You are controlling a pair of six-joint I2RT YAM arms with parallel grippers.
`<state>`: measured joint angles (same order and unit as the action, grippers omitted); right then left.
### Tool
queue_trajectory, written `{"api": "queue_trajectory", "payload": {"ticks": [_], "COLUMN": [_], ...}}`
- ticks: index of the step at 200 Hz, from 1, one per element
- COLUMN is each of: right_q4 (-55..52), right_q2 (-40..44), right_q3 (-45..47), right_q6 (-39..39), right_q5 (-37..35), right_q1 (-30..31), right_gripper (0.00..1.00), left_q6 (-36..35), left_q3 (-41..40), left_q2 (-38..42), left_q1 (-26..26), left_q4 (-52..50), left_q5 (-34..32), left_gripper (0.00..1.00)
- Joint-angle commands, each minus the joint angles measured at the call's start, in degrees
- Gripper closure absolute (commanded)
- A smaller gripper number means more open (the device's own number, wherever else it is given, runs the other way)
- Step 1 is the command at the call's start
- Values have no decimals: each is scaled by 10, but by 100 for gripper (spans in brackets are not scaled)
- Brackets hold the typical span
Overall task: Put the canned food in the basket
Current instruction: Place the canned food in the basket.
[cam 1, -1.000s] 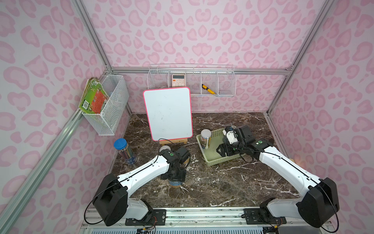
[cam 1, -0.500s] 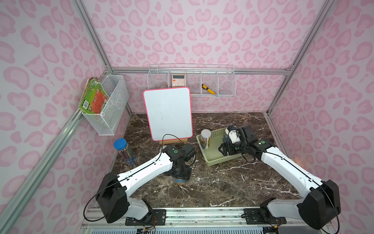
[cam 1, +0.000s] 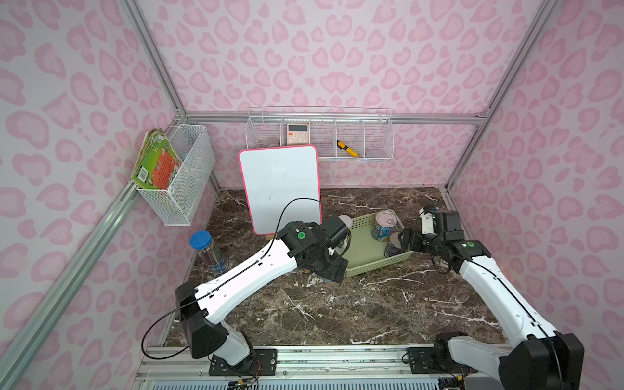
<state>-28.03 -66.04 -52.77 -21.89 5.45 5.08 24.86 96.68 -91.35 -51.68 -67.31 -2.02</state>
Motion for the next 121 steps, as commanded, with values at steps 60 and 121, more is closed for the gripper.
{"api": "queue_trajectory", "payload": {"ticks": [60,121], "right_q4": [83,101], "right_q2": [-2,13], "right_q3": [31,61], "right_q6": [-10,4], "right_q5": [60,83], "right_q1": [-58,-59], "right_gripper": [9,9], "left_q6": [-98,-114], "left_q3": [212,280], "left_q2": [-198,-289], "left_q1": [0,6], "left_q4": [29,-13], "left_q5": [-43,-76], "left_gripper": [100,100]}}
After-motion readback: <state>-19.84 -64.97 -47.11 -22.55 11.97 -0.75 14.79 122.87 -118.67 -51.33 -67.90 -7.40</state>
